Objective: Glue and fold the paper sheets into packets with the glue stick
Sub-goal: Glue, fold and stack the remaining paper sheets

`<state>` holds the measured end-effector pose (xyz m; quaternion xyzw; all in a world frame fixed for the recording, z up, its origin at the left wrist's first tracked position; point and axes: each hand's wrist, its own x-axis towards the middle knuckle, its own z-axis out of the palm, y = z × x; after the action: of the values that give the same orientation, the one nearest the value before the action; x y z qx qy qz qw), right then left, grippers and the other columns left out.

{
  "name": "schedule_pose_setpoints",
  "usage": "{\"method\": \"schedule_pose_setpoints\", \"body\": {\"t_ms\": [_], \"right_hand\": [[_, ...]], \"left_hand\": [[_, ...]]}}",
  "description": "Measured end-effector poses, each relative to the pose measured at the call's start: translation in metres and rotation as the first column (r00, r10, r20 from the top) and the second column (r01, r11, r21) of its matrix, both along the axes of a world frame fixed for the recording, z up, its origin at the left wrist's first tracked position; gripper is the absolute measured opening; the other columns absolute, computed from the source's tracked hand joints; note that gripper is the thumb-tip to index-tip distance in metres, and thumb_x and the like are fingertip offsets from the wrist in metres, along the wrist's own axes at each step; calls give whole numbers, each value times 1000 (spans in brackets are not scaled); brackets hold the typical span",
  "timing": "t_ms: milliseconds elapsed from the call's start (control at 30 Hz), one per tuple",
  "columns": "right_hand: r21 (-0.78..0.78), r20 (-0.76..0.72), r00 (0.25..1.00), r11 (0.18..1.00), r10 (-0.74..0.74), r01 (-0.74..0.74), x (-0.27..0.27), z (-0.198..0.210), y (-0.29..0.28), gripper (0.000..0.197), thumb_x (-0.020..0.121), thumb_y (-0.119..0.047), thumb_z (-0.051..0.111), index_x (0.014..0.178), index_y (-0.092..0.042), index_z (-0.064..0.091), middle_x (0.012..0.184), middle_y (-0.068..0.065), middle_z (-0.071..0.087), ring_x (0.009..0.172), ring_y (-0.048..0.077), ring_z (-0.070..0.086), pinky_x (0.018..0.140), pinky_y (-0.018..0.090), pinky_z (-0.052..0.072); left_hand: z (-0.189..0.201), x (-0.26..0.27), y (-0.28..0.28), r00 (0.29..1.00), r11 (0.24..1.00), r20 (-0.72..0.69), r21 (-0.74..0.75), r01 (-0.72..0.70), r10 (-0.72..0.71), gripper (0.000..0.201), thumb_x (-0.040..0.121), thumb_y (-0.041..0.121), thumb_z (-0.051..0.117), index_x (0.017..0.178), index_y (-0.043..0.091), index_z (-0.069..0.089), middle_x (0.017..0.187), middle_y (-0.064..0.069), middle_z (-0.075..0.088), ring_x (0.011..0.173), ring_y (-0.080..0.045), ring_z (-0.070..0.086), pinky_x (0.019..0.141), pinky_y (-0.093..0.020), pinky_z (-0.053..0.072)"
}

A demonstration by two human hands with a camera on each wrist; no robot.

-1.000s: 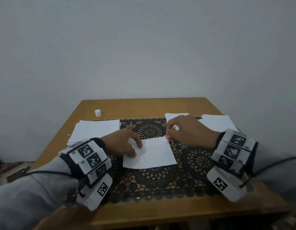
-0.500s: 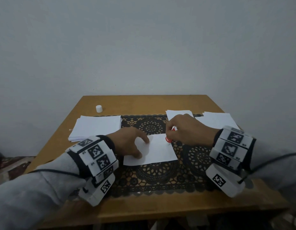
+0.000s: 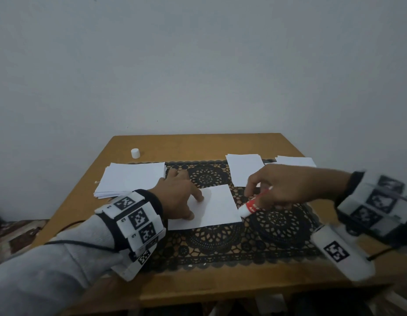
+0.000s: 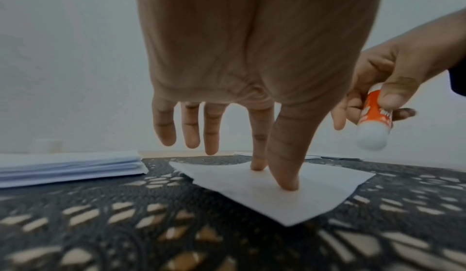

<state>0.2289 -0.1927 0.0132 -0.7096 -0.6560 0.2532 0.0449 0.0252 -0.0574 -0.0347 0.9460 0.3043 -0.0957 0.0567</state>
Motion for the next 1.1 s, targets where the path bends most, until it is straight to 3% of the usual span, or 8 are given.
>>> {"method": "schedule_pose_setpoints", "body": {"t_ms": [67, 133, 200, 300, 467, 700, 867, 1100], "right_hand": [[-37, 103, 993, 998, 61, -57, 14, 11, -1, 18, 93, -23, 63, 109, -28, 65, 95, -4, 68, 82, 17, 63, 75, 34, 51], [25, 105, 994, 999, 38, -41, 25, 12, 2, 13, 94, -22, 61, 96, -34, 65, 90, -6, 66, 84, 18, 61, 77, 36, 48], [126, -40, 995, 988, -89, 93, 28, 7, 9, 8, 93, -20, 62, 91, -28, 62, 87, 0, 70, 85, 24, 64, 77, 41, 50], [268, -229, 953, 928, -201, 260, 18, -3, 27, 9, 96, -20, 58, 100, -11, 56, 91, 2, 74, 81, 10, 66, 69, 24, 47], [476, -120, 943, 816, -311, 329, 18, -20, 84, 24, 85, -26, 73, 96, -13, 57, 80, -5, 59, 76, 15, 55, 63, 25, 38], [482, -136, 888, 753, -440, 447, 31, -40, 161, 33, 72, -22, 83, 97, -11, 64, 94, 6, 70, 84, 24, 66, 79, 36, 53], [480, -42, 896, 777, -443, 407, 35, -54, 189, 35, 72, -24, 82, 95, -12, 60, 101, 6, 64, 90, 23, 60, 74, 30, 43], [443, -38, 893, 794, -448, 417, 36, -52, 194, 47, 73, -29, 82, 111, -11, 59, 109, 6, 63, 93, 22, 57, 74, 30, 40]], "left_hand": [[1, 1, 0, 1000, 1000, -10, 9, 24, -24, 52, 81, 40, 71, 130, 38, 53, 127, -3, 37, 122, -26, 28, 101, -44, 37], [2, 2, -1, 998, 998, -24, 3, 58, -58, 51, 83, 36, 69, 131, 34, 53, 123, -3, 41, 119, -26, 32, 99, -41, 38], [1, 3, -2, 995, 995, -32, -8, 99, -100, 49, 86, 30, 66, 133, 28, 53, 123, -2, 44, 118, -24, 37, 99, -36, 39], [0, 4, -4, 990, 991, -40, -9, 132, -132, 47, 89, 22, 62, 135, 21, 51, 125, -4, 44, 116, -23, 44, 97, -31, 40], [1, 4, -4, 985, 987, -63, 9, 161, -160, 48, 89, 20, 60, 136, 20, 51, 124, -7, 43, 114, -26, 47, 98, -33, 43], [0, 4, -1, 981, 982, -43, -1, 188, -188, 45, 90, 21, 59, 134, 17, 54, 123, -6, 45, 111, -24, 48, 96, -34, 45], [-1, 6, 1, 979, 980, -46, 1, 197, -197, 45, 90, 21, 60, 134, 14, 54, 121, -6, 45, 107, -24, 49, 93, -36, 49], [-1, 7, 7, 977, 977, -14, -23, 212, -212, 46, 90, 23, 60, 136, 18, 53, 120, -4, 46, 109, -21, 48, 83, -22, 39]]}}
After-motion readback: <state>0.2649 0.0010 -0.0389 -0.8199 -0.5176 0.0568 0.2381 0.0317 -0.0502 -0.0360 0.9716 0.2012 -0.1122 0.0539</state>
